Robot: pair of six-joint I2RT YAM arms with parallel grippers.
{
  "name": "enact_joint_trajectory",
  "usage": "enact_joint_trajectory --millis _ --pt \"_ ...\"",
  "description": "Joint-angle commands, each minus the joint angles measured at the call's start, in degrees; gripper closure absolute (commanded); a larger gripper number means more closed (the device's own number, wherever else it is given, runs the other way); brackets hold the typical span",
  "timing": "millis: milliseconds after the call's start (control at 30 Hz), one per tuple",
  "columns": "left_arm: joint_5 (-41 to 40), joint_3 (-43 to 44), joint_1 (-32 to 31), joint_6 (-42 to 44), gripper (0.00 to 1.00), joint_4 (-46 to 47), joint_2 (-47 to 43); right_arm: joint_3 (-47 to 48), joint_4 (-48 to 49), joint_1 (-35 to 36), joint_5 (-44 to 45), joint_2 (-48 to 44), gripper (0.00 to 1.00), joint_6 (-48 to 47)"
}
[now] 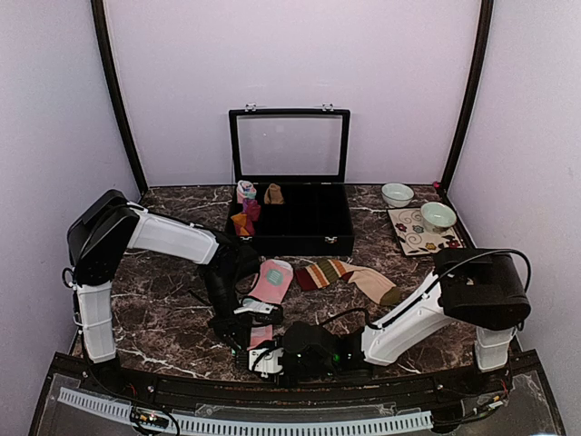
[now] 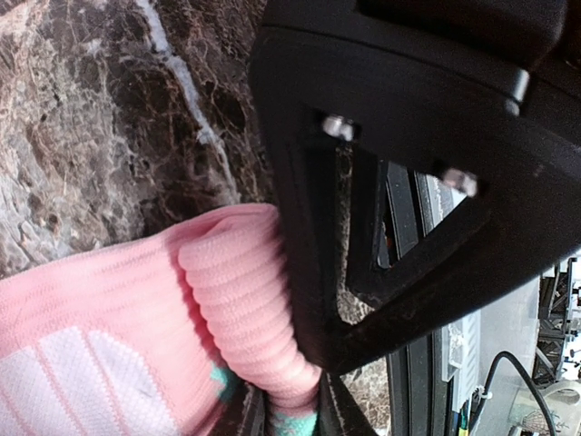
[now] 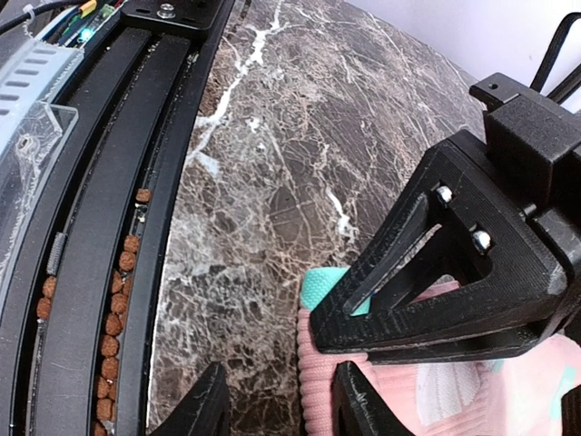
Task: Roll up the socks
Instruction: Roll the sock at the center of the board.
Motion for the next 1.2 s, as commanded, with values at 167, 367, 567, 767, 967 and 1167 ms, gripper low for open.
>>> enact_joint_trajectory --millis 167,367,567,767,967,1167 --pt "-12.81 -2.24 0.41 -0.27 0.78 0.89 4.23 0.16 -0.62 -2.49 0.8 -1.16 0.6 -1.39" --pt "-12.89 -2.33 0.41 -0.19 0.78 1.19 4.24 -0.06 -1.3 -2.38 -1.51 0.44 0.7 -0.22" --pt "-12.88 -2.41 0.41 -0.36 0.76 1.37 3.93 0.03 -0.97 -2.25 -1.36 1.68 0.72 0.24" --pt "-12.46 -2.91 0.41 -0.71 0.66 1.97 2.85 0.31 -0.69 -2.25 -1.71 3.77 0.76 1.66" --pt "-12.8 -7.53 0.91 -3.81 0.52 4.32 -5.64 0.05 -2.56 -2.25 -3.45 4.2 0.94 4.8" --pt "-14.43 -16.29 2.19 -7.58 0.5 10.75 -18.59 -1.42 -3.52 -2.34 -4.85 3.36 1.0 7.95"
